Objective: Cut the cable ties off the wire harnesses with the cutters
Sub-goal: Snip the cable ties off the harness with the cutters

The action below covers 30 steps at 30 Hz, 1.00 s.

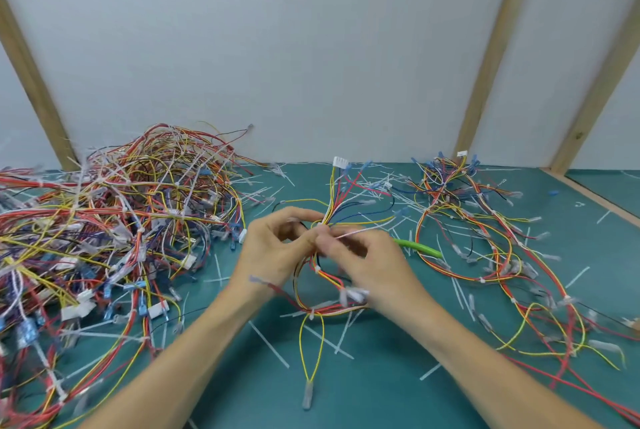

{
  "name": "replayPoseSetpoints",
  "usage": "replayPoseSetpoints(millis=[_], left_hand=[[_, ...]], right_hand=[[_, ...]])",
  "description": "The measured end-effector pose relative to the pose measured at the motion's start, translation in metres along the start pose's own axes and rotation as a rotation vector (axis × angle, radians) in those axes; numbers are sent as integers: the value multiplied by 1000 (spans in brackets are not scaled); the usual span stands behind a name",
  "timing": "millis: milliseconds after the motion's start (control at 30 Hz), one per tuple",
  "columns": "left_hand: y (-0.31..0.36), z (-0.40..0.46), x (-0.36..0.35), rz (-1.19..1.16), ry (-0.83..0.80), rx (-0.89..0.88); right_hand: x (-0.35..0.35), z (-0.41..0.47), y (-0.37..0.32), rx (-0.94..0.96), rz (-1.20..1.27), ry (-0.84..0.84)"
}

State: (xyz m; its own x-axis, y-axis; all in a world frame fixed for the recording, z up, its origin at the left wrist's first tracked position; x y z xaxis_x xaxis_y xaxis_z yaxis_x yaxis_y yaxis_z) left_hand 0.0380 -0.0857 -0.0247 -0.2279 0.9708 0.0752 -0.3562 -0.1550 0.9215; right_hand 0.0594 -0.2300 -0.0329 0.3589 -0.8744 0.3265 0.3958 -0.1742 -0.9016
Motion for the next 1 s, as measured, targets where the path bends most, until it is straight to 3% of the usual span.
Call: replayPoseSetpoints(millis=[67, 167, 267, 400, 467, 567, 667, 733, 800, 933, 1000], left_hand=[[3, -2, 2, 98, 11, -38], [10, -6, -5, 206, -70, -108], [14, -9, -15, 76, -185, -110], [8, -7, -1, 50, 12, -84], [-2, -7, 5, 187, 74, -86], [-18, -7, 3, 468, 31, -94], [-30, -10, -3, 706, -40, -74], [-34, -10, -3, 742, -59, -45], [-34, -10, -1, 763, -52, -31], [-33, -11, 2, 785, -56, -19], [-32, -10, 2, 792, -62, -18]], right_hand=[[7, 1, -3, -16, 21, 79], [8, 1, 5, -145, 210, 65], [19, 3, 7, -227, 376, 133], [61, 16, -3, -203, 497, 334], [95, 25, -9, -158, 352, 462], [150, 45, -9, -199, 163, 595], [203, 79, -6, -258, -596, 530], [225, 95, 7, -340, -944, 488], [235, 106, 33, -426, -1059, 440], [238, 111, 96, -579, -952, 399], [234, 112, 120, -590, -1051, 353]])
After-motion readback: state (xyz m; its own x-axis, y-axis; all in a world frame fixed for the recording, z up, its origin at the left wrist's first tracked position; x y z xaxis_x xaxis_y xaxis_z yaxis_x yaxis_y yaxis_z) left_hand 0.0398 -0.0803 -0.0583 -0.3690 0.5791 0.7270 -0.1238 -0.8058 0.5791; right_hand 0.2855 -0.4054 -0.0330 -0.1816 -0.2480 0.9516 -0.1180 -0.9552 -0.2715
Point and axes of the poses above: each hand's wrist, its own z-axis towards the middle knuckle, its own x-axis out of the back of the hand, y = z × x, the point moved 7 cm from there along z, towards the middle knuckle, and after that the axes turned 1 degree about z, right-handed, at the moved point
